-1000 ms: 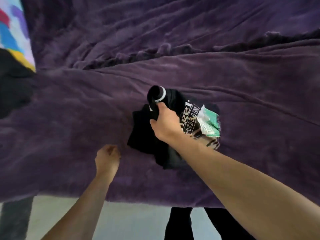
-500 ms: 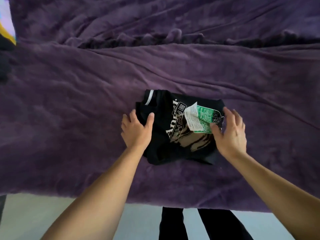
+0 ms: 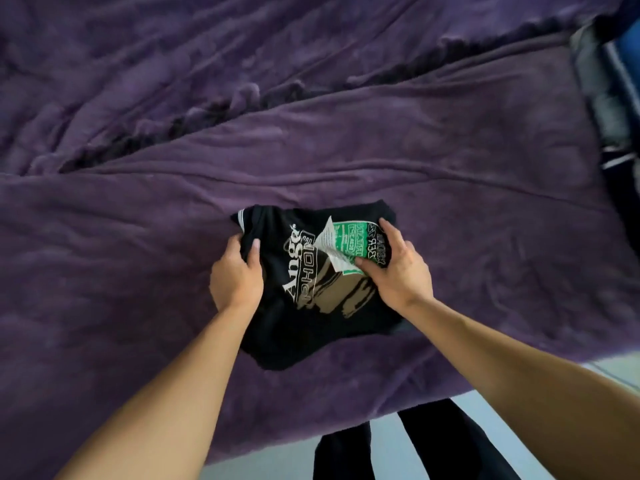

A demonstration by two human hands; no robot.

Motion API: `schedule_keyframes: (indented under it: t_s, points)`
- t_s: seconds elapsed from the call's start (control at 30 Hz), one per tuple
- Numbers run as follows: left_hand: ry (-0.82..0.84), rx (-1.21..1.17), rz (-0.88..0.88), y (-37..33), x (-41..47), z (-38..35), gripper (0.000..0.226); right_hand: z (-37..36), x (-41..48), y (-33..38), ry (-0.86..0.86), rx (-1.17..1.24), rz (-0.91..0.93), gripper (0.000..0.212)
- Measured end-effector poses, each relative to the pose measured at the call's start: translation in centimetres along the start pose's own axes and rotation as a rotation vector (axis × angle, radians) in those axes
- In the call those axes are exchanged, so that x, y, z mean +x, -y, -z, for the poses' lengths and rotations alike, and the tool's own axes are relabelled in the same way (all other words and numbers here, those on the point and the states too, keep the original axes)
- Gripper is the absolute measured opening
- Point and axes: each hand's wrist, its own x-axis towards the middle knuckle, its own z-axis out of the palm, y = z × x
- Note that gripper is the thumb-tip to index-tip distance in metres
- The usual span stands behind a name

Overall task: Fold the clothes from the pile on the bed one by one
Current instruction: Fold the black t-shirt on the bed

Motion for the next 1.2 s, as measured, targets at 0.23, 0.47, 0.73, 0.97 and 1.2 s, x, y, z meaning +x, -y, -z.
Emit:
schedule_keyframes:
  t_s: [0.23,0.47,0.73,0.97,1.2]
  points:
    - [0.024,-0.223,-0.125,-10.3,-6.7,2.8,0.033,12.1,-4.9,-3.9,-0.126,0.003,-0.036,0.08]
    - [0.188,-0.324,-0.24,-26.0,-12.7,1.8,0.041,26.2,-6.9,-11.2,-0.301,0.045,-0.112,0.08]
    - [0.28,-0.53,-0.282,-44.8,-20.8,-3.3,0.034,44.5,-5.0,-22.4,-0.421,0.05,-0.076,0.083]
    - [0.436,-0.7,-0.125,-57.3,-28.3,-10.5,0.028,60.3,-0.6,-32.0,-0.347,-0.14,-0.091,0.083]
    - [0.478,0.126,-0.344,-57.4,-30.0,-16.0,0.061,58.0,2.4,-38.2,-0.347,-0.405,-0.095,0.059]
